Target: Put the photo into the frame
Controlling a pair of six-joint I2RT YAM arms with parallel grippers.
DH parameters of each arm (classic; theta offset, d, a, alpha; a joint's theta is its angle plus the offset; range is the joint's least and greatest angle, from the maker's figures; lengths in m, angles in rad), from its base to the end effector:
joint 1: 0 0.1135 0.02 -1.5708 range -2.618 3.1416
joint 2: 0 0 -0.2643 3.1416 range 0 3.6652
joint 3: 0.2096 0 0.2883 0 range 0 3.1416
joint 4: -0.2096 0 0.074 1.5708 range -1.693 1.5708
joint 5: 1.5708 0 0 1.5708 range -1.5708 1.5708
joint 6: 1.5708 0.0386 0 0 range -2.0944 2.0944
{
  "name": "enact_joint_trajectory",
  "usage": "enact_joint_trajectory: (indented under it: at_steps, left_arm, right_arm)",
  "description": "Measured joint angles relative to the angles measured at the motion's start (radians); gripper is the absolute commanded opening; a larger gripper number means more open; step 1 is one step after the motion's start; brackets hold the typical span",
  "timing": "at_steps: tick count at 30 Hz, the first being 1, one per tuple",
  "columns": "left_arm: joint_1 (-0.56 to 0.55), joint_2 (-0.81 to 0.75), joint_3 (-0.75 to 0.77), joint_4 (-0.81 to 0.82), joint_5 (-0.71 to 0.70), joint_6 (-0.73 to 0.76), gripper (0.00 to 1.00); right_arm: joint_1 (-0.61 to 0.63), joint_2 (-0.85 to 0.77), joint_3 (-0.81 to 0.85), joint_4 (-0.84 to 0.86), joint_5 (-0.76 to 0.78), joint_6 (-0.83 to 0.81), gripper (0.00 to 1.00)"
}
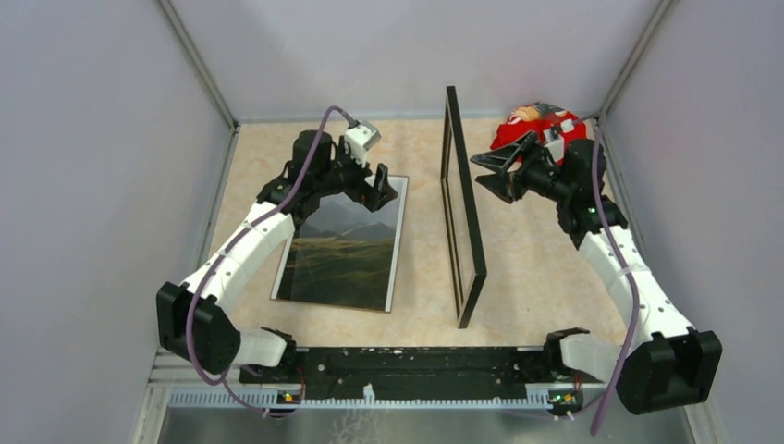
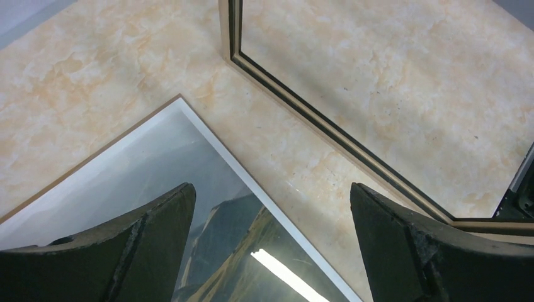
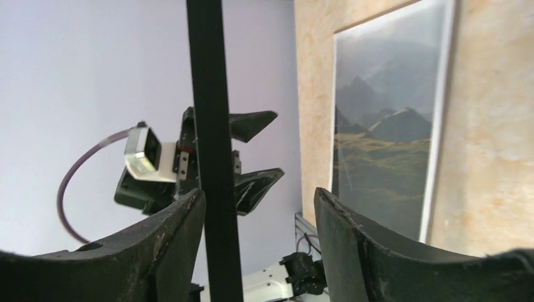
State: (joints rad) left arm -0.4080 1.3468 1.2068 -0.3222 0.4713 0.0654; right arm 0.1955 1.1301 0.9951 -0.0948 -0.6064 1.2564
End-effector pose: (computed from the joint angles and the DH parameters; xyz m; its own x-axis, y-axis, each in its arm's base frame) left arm 0.3106 -0.1533 0.3429 -0.3610 0.2195 -0.9064 0.7518 0.6436 -0.1435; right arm 0.2878 0.0794 0.3500 -0.7386 0.6504 -0.1777 -0.0052 0.2580 0.9661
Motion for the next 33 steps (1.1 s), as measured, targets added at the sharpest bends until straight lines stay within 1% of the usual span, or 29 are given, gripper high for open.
enact_joint_trajectory:
  at_steps: [2, 6, 13, 17, 21, 24, 26, 28, 31, 33]
  left_arm:
    - [-0.021, 0.008, 0.011, 0.007, -0.015, -0.004, 0.99]
    - [-0.040, 0.015, 0.018, 0.011, -0.029, -0.011, 0.99]
    - [-0.041, 0.020, 0.018, 0.016, -0.059, -0.011, 0.99]
    - [-0.043, 0.020, 0.013, 0.017, -0.073, -0.009, 0.99]
    - [-0.050, 0.020, 0.005, 0.023, -0.074, -0.010, 0.99]
    - [-0.089, 0.031, 0.013, 0.037, -0.091, -0.016, 0.99]
    - [-0.133, 0.066, 0.051, 0.036, -0.106, -0.020, 0.99]
    - [-0.187, 0.130, 0.131, 0.033, -0.126, -0.030, 0.99]
    - [-0.242, 0.220, 0.243, 0.037, -0.150, -0.040, 0.99]
    - [-0.262, 0.257, 0.279, 0.039, -0.160, -0.042, 0.99]
  right_arm:
    - [-0.049, -0.017, 0.002, -0.056, -0.018, -0.043, 0.65]
    - [-0.109, -0.030, 0.021, -0.168, -0.047, -0.132, 0.66]
    - [-0.140, -0.037, 0.053, -0.259, -0.104, -0.191, 0.69]
    - [-0.165, -0.045, 0.108, -0.282, -0.111, -0.200, 0.70]
    - [-0.174, -0.086, 0.120, -0.280, -0.104, -0.187, 0.72]
    - [-0.174, -0.100, 0.120, -0.262, -0.106, -0.171, 0.74]
    - [-0.174, -0.101, 0.120, -0.257, -0.103, -0.164, 0.75]
    - [-0.174, -0.103, 0.120, -0.259, -0.098, -0.164, 0.76]
    - [-0.174, -0.107, 0.120, -0.271, -0.095, -0.173, 0.77]
    - [-0.174, -0.113, 0.120, -0.284, -0.093, -0.185, 0.78]
